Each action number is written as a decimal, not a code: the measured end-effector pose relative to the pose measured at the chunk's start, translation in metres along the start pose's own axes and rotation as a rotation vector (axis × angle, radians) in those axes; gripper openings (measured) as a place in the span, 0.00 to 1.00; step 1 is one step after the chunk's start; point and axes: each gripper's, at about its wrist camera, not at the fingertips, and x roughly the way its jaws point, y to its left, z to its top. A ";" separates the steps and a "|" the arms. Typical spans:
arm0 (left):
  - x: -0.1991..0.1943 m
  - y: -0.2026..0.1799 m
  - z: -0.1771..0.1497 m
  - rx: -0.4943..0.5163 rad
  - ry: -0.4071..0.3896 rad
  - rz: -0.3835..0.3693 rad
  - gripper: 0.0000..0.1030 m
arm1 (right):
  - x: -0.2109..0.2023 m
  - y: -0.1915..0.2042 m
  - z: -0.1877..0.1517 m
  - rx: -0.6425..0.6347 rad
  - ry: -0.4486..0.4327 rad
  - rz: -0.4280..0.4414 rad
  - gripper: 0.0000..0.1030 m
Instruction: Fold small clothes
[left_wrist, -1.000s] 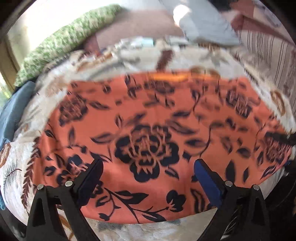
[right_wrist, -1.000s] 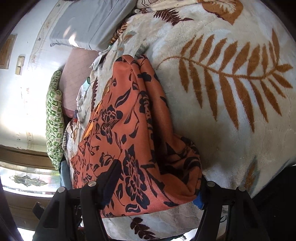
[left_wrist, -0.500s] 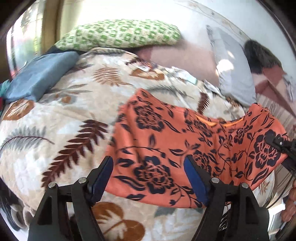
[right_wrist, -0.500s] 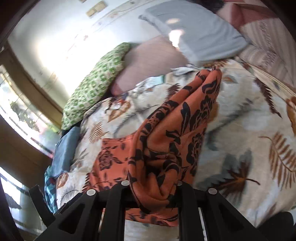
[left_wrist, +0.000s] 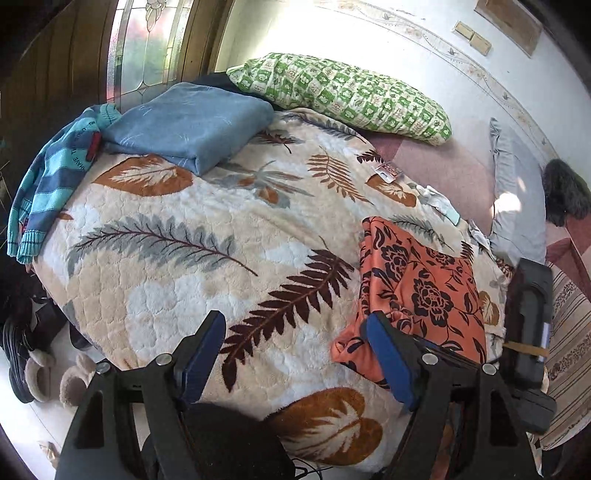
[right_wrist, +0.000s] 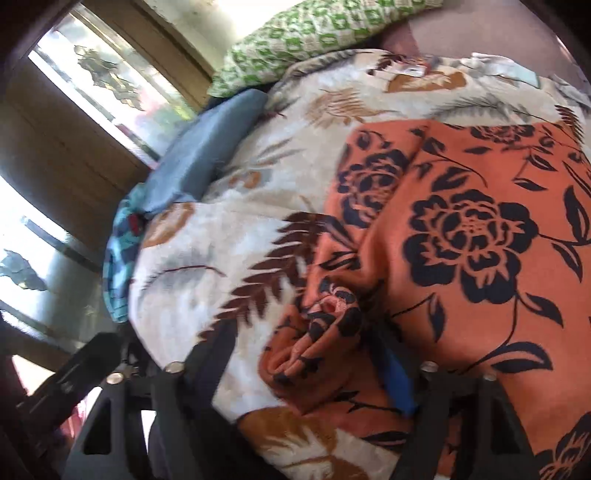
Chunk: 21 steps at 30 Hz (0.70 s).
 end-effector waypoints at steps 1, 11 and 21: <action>0.001 -0.005 0.003 0.009 0.002 -0.018 0.77 | -0.010 0.001 -0.002 -0.019 -0.010 0.010 0.78; 0.033 -0.111 -0.003 0.271 0.019 -0.178 0.78 | -0.081 -0.115 -0.031 0.385 -0.117 0.128 0.78; 0.105 -0.076 -0.026 0.237 0.221 0.135 0.84 | -0.094 -0.150 -0.044 0.453 -0.130 0.266 0.78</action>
